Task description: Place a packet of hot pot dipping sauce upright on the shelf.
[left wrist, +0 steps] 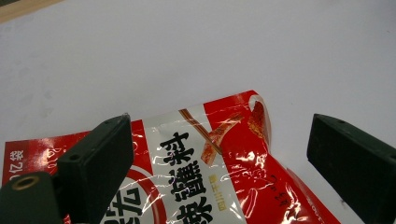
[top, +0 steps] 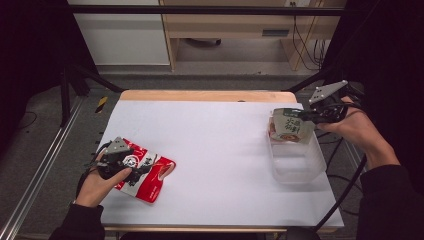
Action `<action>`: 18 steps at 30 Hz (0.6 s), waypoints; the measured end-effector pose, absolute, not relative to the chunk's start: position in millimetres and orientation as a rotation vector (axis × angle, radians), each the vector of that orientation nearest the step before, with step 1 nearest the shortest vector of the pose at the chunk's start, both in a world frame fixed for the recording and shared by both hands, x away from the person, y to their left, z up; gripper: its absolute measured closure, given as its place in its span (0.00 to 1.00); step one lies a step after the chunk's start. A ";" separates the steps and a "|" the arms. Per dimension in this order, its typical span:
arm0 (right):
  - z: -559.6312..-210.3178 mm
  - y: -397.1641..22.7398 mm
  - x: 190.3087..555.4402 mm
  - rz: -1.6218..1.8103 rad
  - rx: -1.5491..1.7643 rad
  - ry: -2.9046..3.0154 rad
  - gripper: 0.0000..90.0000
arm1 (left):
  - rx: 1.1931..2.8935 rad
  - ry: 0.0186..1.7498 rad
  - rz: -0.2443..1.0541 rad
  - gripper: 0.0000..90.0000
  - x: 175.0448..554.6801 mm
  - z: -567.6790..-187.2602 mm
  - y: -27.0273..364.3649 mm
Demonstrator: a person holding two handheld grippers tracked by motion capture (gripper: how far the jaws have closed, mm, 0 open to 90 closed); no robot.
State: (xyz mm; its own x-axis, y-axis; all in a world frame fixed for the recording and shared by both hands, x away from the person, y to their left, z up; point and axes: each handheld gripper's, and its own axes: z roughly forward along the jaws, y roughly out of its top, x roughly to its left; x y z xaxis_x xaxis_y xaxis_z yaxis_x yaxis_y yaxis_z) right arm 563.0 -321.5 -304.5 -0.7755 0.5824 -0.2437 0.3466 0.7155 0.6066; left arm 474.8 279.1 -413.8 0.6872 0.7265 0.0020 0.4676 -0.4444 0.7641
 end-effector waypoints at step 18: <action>-332.8 -326.1 565.2 0.818 0.807 2.516 1.00 | 2.132 0.909 0.421 0.08 475.2 -415.0 277.2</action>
State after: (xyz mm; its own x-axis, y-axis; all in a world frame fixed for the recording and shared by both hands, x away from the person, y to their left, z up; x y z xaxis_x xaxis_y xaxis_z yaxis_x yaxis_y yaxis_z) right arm 565.2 -326.1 -332.8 -0.7657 0.6211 -0.1671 0.4039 0.6666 0.6265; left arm 475.2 277.2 -415.0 0.6914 0.7225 0.0027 0.4696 -0.4522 0.7583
